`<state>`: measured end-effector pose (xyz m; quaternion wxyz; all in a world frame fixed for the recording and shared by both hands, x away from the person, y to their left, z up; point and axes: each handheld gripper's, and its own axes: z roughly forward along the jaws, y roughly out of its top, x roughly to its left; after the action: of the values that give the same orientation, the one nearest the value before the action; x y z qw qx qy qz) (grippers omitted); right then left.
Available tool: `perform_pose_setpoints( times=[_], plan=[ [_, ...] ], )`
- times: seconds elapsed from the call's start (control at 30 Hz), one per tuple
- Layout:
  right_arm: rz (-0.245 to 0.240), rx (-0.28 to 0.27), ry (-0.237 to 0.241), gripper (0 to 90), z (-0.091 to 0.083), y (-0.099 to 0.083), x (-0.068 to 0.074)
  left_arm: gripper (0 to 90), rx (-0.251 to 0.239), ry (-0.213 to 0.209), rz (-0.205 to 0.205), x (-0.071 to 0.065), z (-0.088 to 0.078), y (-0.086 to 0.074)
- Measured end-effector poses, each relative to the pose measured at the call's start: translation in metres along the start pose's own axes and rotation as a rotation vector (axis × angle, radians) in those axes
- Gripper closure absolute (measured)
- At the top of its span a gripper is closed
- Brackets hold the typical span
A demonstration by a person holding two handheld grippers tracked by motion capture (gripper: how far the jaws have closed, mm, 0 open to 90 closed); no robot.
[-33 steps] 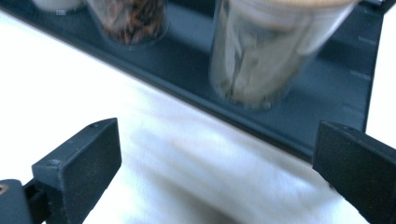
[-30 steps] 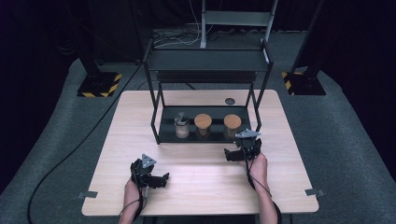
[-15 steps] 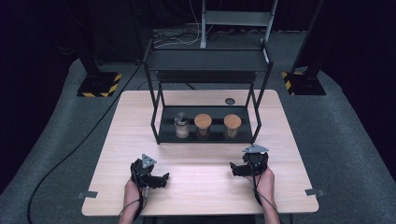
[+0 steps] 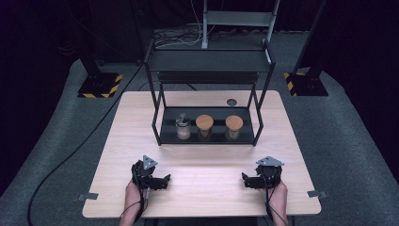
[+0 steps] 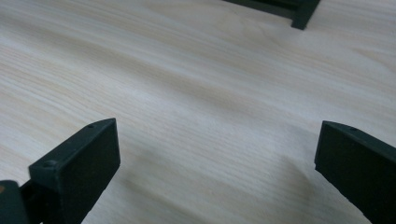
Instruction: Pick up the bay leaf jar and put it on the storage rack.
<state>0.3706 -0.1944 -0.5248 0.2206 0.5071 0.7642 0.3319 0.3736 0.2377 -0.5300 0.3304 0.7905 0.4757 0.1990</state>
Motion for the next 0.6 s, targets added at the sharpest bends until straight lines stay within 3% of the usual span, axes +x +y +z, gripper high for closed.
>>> perform_pose_setpoints(
  times=[0.4, 0.6],
  plan=[
    [0.021, -0.004, 0.035, 0.0, -0.0013, -0.006, -0.0051, 0.1, 0.0, 0.0, 0.0, -0.0001, 0.0, -0.0001],
    [-0.024, 0.014, 0.018, 0.0, 0.0004, -0.0054, -0.0002, 0.1, 0.0, 0.0, 0.0, -0.0001, 0.0, -0.0001]
  ],
)
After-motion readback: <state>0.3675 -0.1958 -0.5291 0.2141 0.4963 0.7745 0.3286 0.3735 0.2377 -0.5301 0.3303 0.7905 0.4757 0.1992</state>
